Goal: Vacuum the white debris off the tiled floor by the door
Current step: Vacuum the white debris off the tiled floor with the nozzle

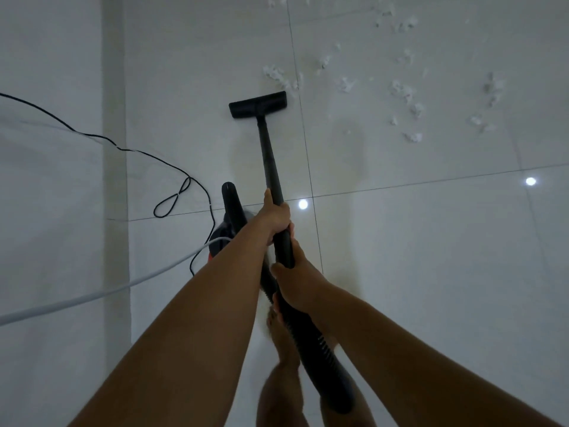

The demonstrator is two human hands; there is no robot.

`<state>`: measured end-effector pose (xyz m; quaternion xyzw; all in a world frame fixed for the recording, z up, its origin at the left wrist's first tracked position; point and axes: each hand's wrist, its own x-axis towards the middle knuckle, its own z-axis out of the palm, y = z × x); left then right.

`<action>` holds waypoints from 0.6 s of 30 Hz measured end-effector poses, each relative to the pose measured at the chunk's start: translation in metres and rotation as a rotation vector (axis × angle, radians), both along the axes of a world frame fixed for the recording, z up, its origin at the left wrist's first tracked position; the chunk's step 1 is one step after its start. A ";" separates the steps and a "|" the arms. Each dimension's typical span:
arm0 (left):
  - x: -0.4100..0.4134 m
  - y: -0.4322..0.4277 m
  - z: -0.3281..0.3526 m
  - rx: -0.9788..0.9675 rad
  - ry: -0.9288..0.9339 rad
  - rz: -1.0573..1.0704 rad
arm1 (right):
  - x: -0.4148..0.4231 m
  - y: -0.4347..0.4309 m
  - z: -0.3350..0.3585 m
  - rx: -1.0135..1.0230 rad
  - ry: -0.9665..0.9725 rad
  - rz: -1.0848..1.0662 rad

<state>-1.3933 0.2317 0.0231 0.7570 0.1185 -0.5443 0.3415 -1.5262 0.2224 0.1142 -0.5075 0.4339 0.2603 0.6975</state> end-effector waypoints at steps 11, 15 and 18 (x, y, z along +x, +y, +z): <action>-0.048 0.026 0.044 0.064 0.037 -0.125 | -0.040 0.038 0.055 0.026 0.062 -0.155; -0.068 0.038 0.059 0.059 0.036 -0.159 | -0.055 0.056 0.065 0.053 0.083 -0.198; -0.075 0.042 0.065 0.035 0.009 -0.190 | -0.060 0.062 0.061 0.089 0.090 -0.235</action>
